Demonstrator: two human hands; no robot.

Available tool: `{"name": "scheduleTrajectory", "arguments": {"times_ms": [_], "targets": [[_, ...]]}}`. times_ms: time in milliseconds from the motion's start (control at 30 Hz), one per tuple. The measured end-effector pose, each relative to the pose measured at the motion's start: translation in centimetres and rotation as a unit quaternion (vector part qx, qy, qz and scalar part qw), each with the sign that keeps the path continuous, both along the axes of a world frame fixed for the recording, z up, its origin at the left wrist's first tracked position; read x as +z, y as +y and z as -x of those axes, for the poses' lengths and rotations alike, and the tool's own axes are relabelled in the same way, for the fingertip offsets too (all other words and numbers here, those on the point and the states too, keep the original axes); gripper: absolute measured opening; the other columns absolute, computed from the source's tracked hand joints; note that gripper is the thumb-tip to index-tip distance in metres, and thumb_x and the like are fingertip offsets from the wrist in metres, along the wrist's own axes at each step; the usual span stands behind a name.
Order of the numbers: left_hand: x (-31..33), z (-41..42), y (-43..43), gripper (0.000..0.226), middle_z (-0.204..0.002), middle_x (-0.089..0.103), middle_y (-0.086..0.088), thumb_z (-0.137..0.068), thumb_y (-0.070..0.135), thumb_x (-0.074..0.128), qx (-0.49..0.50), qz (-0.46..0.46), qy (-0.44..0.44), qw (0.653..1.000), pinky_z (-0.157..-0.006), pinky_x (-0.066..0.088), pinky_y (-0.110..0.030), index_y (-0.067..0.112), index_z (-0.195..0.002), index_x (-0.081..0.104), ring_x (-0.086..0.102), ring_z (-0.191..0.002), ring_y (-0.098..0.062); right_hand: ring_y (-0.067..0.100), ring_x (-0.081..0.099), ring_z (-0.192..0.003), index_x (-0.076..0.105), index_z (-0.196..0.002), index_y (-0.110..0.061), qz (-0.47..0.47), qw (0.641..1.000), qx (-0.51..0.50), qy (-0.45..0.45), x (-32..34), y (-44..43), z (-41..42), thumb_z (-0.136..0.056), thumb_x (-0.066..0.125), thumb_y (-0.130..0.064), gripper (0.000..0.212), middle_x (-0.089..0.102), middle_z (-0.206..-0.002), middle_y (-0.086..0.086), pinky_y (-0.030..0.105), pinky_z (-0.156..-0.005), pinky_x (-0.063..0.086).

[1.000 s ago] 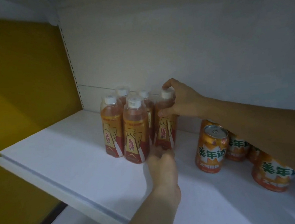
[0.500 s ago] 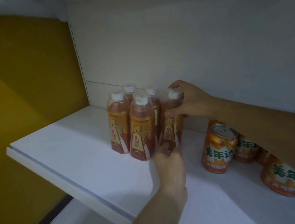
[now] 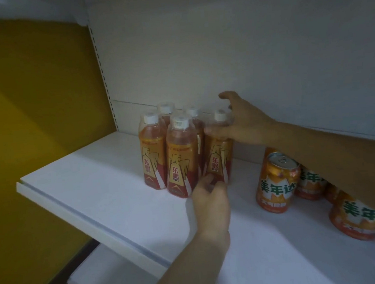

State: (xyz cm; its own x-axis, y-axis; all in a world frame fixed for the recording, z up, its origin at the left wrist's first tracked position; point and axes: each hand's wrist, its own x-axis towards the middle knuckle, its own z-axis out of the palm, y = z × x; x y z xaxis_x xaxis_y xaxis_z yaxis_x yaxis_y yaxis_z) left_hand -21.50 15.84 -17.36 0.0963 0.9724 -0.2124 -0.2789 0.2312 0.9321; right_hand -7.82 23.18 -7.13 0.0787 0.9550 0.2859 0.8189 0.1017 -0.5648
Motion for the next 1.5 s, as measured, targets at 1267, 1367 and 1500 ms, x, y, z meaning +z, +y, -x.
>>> {"name": "scheduleTrajectory", "arguments": {"times_ms": [1267, 1367, 1500], "targets": [[8.1, -6.0, -8.1, 0.077, -0.106, 0.073, 0.013, -0.066, 0.020, 0.093, -0.030, -0.428, 0.042, 0.902, -0.080, 0.060, -0.025, 0.023, -0.133, 0.057, 0.072, -0.095, -0.004, 0.009, 0.073, -0.103, 0.037, -0.146, -0.040, -0.222, 0.936, 0.041, 0.269, 7.9, -18.8, -4.9, -0.096, 0.064, -0.041, 0.057, 0.066, -0.124, -0.006, 0.029, -0.081, 0.060], [8.4, -9.1, -10.3, 0.079, -0.110, 0.072, 0.014, -0.068, 0.019, 0.092, -0.071, -0.443, 0.013, 0.894, -0.083, 0.060, -0.026, 0.021, -0.137, 0.055, 0.071, -0.099, -0.004, 0.009, 0.072, -0.106, 0.027, -0.154, -0.041, -0.270, 0.907, 0.009, 0.324, 7.1, -21.4, -6.2, -0.094, 0.067, -0.033, 0.073, 0.063, -0.123, -0.011, 0.031, -0.083, 0.060], [8.5, -12.2, -13.1, 0.063, -0.115, 0.070, 0.017, -0.084, 0.025, 0.080, -0.177, -0.460, -0.035, 0.869, -0.083, 0.056, -0.016, 0.021, -0.140, 0.051, 0.069, -0.105, -0.002, 0.005, 0.074, -0.096, 0.034, -0.152, -0.039, -0.348, 0.865, -0.090, 0.349, 6.4, -24.9, -8.2, -0.099, 0.065, -0.027, 0.063, 0.066, -0.119, -0.013, 0.022, -0.074, 0.060]]}}
